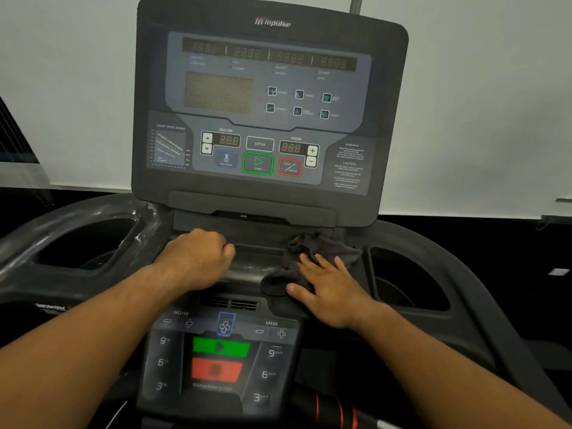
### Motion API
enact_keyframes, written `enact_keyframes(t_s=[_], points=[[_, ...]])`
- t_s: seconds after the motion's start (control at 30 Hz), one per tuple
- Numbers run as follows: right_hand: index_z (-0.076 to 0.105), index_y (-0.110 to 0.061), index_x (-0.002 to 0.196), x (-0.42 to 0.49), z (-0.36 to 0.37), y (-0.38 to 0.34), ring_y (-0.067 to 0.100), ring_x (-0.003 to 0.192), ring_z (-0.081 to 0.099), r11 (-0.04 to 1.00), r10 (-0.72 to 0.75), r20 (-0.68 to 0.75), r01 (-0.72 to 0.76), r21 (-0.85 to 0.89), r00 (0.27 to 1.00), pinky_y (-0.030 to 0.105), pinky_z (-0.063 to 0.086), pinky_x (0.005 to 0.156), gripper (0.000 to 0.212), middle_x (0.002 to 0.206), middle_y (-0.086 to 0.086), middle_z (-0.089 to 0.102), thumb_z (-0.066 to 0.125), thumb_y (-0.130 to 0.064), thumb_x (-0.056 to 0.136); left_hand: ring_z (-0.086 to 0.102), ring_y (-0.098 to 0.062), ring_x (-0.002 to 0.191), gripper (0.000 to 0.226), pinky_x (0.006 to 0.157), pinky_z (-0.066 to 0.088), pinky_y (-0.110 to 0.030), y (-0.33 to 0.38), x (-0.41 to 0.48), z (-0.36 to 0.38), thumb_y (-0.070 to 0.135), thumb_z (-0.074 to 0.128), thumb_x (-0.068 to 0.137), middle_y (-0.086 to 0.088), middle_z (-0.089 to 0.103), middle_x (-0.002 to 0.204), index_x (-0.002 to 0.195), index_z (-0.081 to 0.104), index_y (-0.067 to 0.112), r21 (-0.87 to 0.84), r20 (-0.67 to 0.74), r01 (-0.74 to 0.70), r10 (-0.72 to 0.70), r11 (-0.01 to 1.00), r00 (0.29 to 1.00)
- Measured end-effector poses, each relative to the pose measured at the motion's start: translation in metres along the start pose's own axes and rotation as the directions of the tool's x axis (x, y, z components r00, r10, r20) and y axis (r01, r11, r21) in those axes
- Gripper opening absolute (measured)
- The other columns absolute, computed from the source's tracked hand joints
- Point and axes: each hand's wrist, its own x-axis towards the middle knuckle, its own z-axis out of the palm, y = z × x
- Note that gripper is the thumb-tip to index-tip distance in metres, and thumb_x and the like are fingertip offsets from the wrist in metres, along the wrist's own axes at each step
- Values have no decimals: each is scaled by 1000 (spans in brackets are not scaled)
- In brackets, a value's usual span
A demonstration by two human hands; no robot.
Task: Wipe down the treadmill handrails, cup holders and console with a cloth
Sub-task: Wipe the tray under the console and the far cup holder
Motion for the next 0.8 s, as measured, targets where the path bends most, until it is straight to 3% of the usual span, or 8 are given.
enact_keyframes(t_s=[0.1,0.2,0.37,0.5,0.57,0.7,0.8], points=[[18,-21,154,-5,-4,-3,11,148,1,1000,-8,79,7,12,997,35,-7,119,63,161,-8,11,27,-53,100,53,-18,77,29,70,44,-33,-10,7,7,41,44,96,1,62,90,90,66,24,1,74,-76,76,997,994],[22,-25,153,-11,-8,1,6,147,3,997,-50,111,44,58,993,30,-5,119,55,160,-10,16,32,-43,102,61,-19,94,29,79,50,-33,-21,15,8,50,56,90,3,67,108,104,69,29,16,95,-167,165,986,982],[18,-30,153,15,-9,-20,14,147,-10,995,-32,194,11,104,981,35,-10,117,51,160,-12,4,30,-40,104,44,-18,131,85,103,43,-38,-36,26,3,63,71,74,6,44,144,145,42,26,114,199,-276,251,954,947],[8,-31,153,36,2,-37,18,146,-17,1000,-5,198,2,17,980,46,-10,117,55,161,-11,-6,24,-47,103,37,-18,139,106,110,38,-38,-43,37,8,62,76,69,7,32,156,153,27,22,103,238,-312,281,945,930],[13,-32,153,37,3,-39,17,147,-16,999,6,165,-12,39,986,46,-8,117,55,161,-12,-2,26,-47,102,36,-18,141,111,112,37,-39,-44,43,10,61,78,67,5,30,158,154,23,21,91,272,-323,289,942,918],[38,-28,147,28,-9,-35,17,147,14,997,10,77,-16,75,997,34,11,117,50,158,-6,26,43,-42,99,30,-19,144,113,115,32,-40,-38,49,13,59,78,69,4,23,161,156,16,21,94,316,-341,296,935,901],[53,-33,135,8,-19,-22,12,132,42,990,-7,96,-7,141,995,21,29,103,40,141,-10,50,52,-41,95,30,-20,144,113,116,31,-40,-36,52,11,57,78,70,3,23,161,156,14,21,106,340,-356,303,928,890]])
